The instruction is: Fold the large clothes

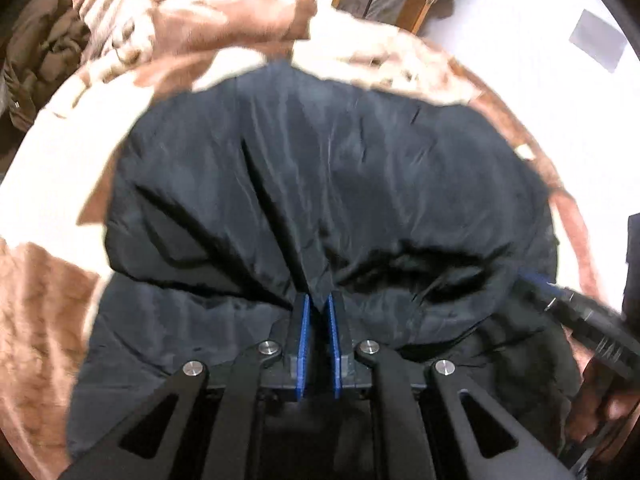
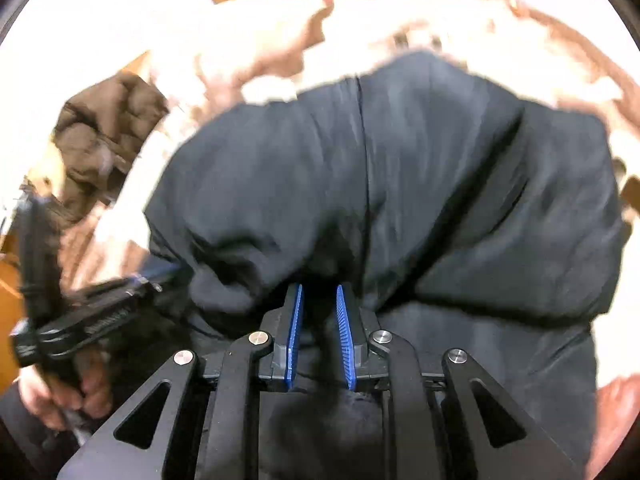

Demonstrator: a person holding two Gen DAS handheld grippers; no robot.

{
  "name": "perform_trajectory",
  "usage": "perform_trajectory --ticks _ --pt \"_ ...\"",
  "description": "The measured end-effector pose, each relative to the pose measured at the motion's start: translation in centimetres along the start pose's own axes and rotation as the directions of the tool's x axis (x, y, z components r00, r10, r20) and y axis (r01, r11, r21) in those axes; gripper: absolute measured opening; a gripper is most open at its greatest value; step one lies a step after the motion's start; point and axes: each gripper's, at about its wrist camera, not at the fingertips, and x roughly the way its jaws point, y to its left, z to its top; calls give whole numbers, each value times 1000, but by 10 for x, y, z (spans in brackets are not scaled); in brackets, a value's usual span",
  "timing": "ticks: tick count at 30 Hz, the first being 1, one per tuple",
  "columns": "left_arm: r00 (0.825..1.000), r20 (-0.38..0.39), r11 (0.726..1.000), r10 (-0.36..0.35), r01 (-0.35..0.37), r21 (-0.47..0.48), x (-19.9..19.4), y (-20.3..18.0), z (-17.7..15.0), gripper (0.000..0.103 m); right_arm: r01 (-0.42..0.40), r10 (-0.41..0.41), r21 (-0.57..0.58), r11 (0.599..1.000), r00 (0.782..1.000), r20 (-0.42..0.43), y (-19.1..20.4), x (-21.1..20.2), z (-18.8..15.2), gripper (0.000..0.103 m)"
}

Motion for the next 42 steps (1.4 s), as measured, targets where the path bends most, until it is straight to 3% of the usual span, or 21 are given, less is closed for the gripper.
perform_trajectory --ticks 3,6,8,11,13,15,20,23,27,29,31,35,39,42 --pt "997 76 1000 13 -13 8 -19 4 25 10 60 -59 -5 998 994 95 -11 -15 32 18" --pt "988 138 998 68 -69 2 -15 13 63 10 144 -145 15 989 982 119 -32 -4 65 18" --pt "986 127 994 109 -105 -36 0 24 82 10 184 -188 43 982 978 95 -50 14 78 18" --pt "990 65 989 129 -124 -75 37 41 93 10 224 -225 71 972 974 3 -74 52 71 18" --pt "992 47 991 120 -116 -73 54 46 87 10 187 -186 117 975 982 -23 -94 67 55 18" --pt "989 77 991 130 -127 -34 57 41 78 10 161 -162 160 974 987 -3 -105 68 43 18" --pt "983 98 988 154 -156 11 65 31 71 10 220 -218 127 967 976 -31 -99 71 45 17" --pt "984 79 987 160 -161 2 50 31 76 10 223 -223 152 963 975 -16 -92 45 57 18" --pt "981 161 993 109 -113 18 10 19 73 10 93 -108 122 988 987 120 -55 -2 65 20" --pt "979 188 996 72 -81 36 -3 7 69 10 33 -40 50 998 990 136 -28 -4 67 20" --pt "982 184 997 50 -60 51 -2 -2 64 10 -1 2 -9 1000 995 95 -7 10 63 20" --pt "993 101 998 57 -60 27 27 0 53 11 46 -46 1 999 996 -72 -15 70 41 19" --pt "994 82 997 66 -69 34 43 1 51 11 50 -50 2 999 997 -63 -23 82 34 17" --pt "995 76 997 68 -71 31 34 -1 53 11 54 -54 0 999 997 -59 -18 65 42 17"
